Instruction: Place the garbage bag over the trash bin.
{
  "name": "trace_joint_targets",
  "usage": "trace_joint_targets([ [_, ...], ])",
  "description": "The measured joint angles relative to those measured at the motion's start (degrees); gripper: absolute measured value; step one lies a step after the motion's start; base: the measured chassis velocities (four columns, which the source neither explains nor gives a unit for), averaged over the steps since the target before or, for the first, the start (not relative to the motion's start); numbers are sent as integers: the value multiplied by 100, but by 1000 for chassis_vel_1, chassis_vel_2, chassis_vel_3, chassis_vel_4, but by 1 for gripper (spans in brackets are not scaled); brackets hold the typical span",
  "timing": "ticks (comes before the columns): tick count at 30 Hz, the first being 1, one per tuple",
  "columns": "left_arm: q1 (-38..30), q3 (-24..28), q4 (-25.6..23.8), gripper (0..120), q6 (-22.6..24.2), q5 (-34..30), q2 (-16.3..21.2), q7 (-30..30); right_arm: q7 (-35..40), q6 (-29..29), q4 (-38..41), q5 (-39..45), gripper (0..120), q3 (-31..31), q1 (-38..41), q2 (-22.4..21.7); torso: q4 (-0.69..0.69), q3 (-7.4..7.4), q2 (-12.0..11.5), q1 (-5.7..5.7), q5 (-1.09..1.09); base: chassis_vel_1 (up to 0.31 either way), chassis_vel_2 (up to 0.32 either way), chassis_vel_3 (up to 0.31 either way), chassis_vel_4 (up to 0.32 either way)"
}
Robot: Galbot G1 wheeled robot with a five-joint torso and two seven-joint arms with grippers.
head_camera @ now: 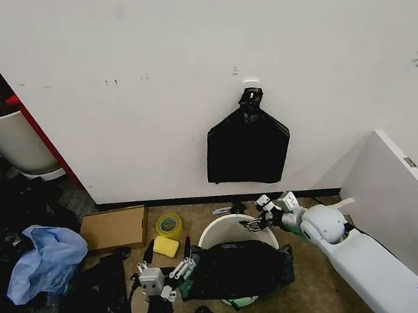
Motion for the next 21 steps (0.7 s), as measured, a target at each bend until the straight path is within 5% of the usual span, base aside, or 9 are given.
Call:
trace_joint_targets([
  [10, -126, 86, 83, 100, 229, -15, -66, -207, 157, 67, 343, 217, 39, 152, -508, -194, -1, -1, 0, 0, 0, 0, 0, 0, 0],
  [21, -129, 93, 78, 100, 253, -38, -68, -309, 1955, -485, 1150, 1614, 3, 218, -1045, -340, 1, -1, 0, 0, 1, 0, 0, 0, 0],
])
